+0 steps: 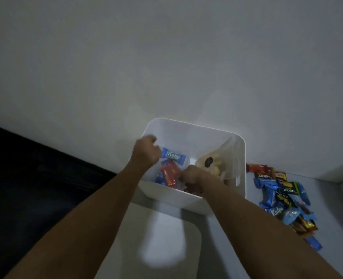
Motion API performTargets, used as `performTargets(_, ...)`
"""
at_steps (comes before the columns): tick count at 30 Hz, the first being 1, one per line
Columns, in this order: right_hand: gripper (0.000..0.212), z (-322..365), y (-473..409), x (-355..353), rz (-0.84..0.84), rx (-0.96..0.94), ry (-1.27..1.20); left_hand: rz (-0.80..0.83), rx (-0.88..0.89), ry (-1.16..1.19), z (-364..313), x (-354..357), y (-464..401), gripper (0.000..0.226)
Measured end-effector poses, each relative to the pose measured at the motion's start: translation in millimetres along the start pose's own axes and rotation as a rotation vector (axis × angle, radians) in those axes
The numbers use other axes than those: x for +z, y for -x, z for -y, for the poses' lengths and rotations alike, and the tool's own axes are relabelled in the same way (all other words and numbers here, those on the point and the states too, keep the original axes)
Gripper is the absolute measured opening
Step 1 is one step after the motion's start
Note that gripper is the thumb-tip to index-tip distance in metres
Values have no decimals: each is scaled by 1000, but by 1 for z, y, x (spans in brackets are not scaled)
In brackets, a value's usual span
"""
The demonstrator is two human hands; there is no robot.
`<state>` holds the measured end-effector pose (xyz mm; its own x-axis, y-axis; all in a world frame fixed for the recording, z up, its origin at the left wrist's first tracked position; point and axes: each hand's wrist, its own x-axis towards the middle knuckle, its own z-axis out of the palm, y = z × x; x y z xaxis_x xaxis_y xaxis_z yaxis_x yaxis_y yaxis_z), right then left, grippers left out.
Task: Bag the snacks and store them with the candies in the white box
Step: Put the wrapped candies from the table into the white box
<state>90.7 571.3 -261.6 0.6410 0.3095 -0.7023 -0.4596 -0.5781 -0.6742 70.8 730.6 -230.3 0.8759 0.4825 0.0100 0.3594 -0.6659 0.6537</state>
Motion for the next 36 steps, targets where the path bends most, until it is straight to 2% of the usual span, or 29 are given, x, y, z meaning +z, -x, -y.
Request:
performTargets(2,22,1,-4,0,10,12,11,-292,152,42,-1,-11,-4,35)
performTargets(3,28,2,-4,0,14,12,10,-326,155,34,1,-15,-6,38)
performTargets(4,28,2,-4,1,16,12,2,-275,96,43,3,-19,-8,41)
performTargets(6,18,6,-1,5,24,-5,-12,-50,-44,24,13,-19,-13,39)
performTargets(8,8,10,2,8,53,-10,21,52,-42,23,18,-17,-15,33)
performTargets(10,7,12,4,10,86,-7,70,38,-28,45,20,-16,-17,30)
performTargets(13,31,13,7,10,92,0,132,33,-16,44,23,-16,-17,28)
performTargets(15,37,13,12,4,73,-11,188,26,-9,18,23,-14,-16,29)
performTargets(19,27,24,25,-21,18,-71,244,-53,-47,-94,12,-13,-8,41)
performTargets(21,28,28,33,-42,-18,-115,192,-128,11,-253,0,-12,-4,46)
performTargets(23,28,31,49,-68,-41,-141,162,-148,105,-295,-21,-8,0,47)
performTargets(28,27,21,98,-140,-57,-160,94,64,276,-20,-103,12,24,35)
performTargets(32,26,-10,127,-191,-109,-132,104,238,389,49,-162,42,60,21)
performTargets(36,25,-52,145,-227,-161,-71,153,363,444,59,-202,76,98,19)
